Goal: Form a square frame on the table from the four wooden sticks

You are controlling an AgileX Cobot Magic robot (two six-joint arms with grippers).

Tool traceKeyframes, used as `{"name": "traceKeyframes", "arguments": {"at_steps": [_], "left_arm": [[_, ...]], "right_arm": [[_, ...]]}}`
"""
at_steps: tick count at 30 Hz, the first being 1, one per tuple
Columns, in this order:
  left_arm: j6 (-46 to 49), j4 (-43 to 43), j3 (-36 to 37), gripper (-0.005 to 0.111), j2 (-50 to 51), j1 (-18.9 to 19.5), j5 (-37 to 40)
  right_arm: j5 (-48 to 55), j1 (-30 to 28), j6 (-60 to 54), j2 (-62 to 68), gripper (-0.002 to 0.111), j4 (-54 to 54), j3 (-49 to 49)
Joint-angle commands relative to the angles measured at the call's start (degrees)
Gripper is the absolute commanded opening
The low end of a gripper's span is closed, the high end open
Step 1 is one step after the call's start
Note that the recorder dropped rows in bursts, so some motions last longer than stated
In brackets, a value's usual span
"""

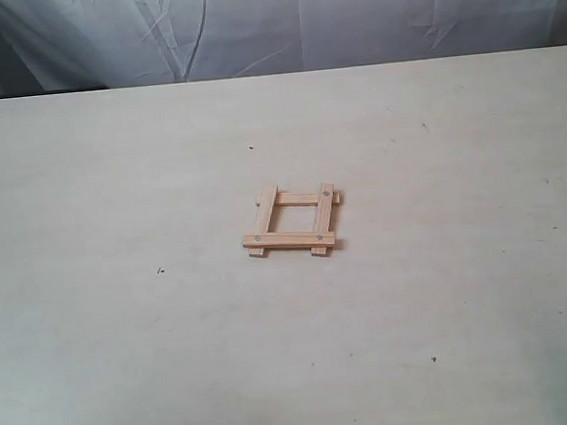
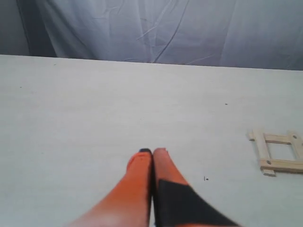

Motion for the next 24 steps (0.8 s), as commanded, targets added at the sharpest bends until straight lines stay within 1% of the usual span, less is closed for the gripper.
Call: {"name": "traceKeyframes", "arguments": {"at_steps": [1,3,6,9,18,21,24], "left_arm": [[-0.1,0.4,7.0,0.0,-7.8,3.0,-3.3],[-0.1,1.9,10.3,0.0,-11.8,3.0,-3.9],[-0.1,2.1,13.8,0.0,-11.9,3.0,-4.8],[-0.1,2.1,15.7,0.0,-11.9,2.9,-6.0],[0.4,2.1,16.0,0.0,-11.9,2.9,-7.1],[3.3,1.0,16.0,0.0,-11.9,2.9,-7.1],[7.2,-2.8,16.0,0.0,-11.9,2.9,-7.1]], "right_arm": [[-0.7,-0.4,0.0,-0.4,0.0,0.1,0.3],[-0.7,-0.4,0.0,-0.4,0.0,0.1,0.3],[-0.7,-0.4,0.0,-0.4,0.0,0.1,0.3],[-0.7,-0.4,0.0,-0.4,0.0,0.1,0.3],[-0.8,-0.4,0.0,-0.4,0.0,0.1,0.3],[-0.8,-0.4,0.0,-0.4,0.0,0.1,0.3],[-0.8,-0.4,0.0,-0.4,0.0,0.1,0.3]]}}
